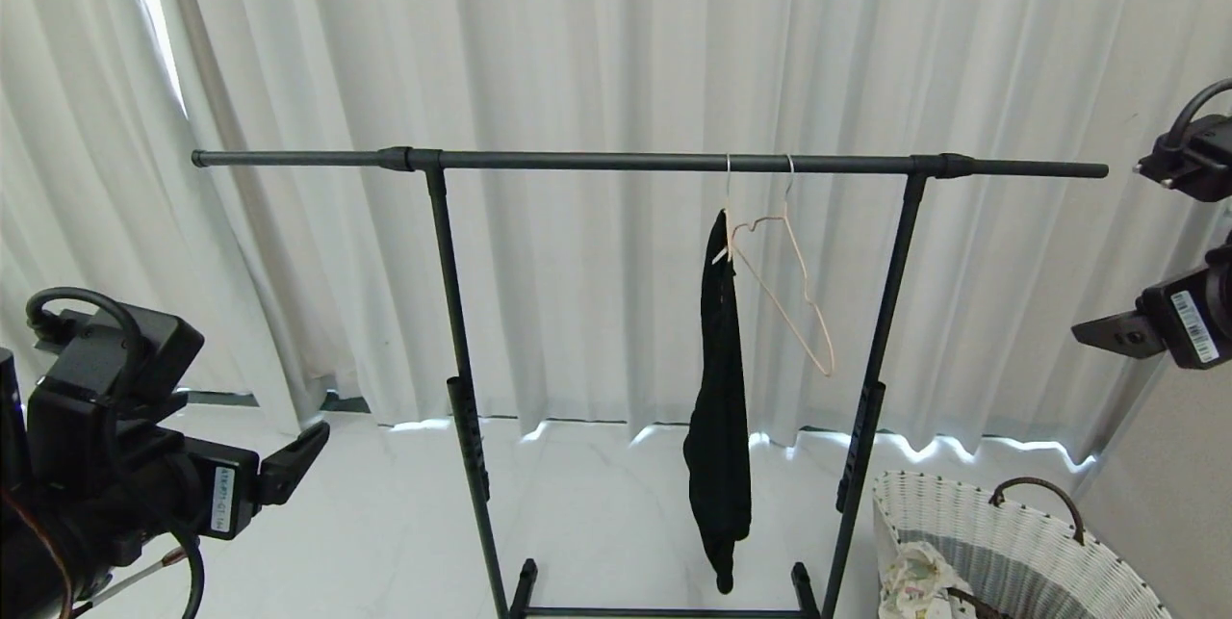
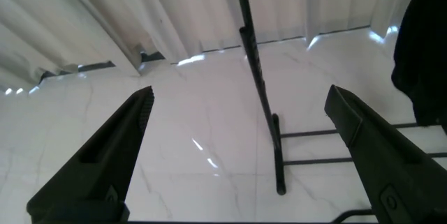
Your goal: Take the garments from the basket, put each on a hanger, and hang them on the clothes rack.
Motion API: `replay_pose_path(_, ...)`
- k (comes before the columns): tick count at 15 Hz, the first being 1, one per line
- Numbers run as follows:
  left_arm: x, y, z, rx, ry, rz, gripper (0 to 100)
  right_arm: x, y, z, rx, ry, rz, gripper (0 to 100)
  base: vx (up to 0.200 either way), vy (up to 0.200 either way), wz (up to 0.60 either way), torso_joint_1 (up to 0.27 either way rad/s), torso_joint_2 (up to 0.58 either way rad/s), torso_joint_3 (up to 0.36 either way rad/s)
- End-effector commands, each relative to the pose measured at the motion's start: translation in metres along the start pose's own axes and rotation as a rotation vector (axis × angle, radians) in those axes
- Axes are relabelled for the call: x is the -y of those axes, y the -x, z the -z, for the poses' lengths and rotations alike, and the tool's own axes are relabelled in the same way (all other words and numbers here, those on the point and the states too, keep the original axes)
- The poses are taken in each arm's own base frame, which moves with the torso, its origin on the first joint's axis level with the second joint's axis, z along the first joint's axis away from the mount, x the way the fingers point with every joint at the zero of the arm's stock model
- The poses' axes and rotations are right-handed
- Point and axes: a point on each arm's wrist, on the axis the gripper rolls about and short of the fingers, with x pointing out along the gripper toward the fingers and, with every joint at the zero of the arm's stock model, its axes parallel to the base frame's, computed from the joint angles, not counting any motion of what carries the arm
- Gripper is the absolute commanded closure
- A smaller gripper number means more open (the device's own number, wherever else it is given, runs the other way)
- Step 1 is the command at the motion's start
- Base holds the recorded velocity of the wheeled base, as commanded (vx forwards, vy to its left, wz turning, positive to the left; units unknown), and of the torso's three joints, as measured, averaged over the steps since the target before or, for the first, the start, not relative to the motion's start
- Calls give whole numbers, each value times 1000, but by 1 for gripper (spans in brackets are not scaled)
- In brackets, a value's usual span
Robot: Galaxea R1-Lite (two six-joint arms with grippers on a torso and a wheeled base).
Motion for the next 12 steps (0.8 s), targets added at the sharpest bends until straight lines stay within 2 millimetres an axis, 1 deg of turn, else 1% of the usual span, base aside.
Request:
replay_pose_path(1,-3,6,3,9,9,-15,0,2,6,3,11,-4,2,0,0,0,0,-217,486,286)
replay_pose_path(5,-13,4,9,-24,48,-83,0,4,7,4,11,-9,8,0,0,0,0,-221,499,279)
replay_pose_path(7,-14,3,26,-83,109,-105,0,6,7,3,14,-8,15,0,0,0,0,-198,491,276)
replay_pose_path(9,-12,6,34,-101,110,-102,0,9,11,5,18,-5,27,0,0,0,0,-193,481,281)
replay_pose_path(12,-12,6,33,-98,106,-101,0,11,9,8,4,-6,38,0,0,0,0,-186,476,289)
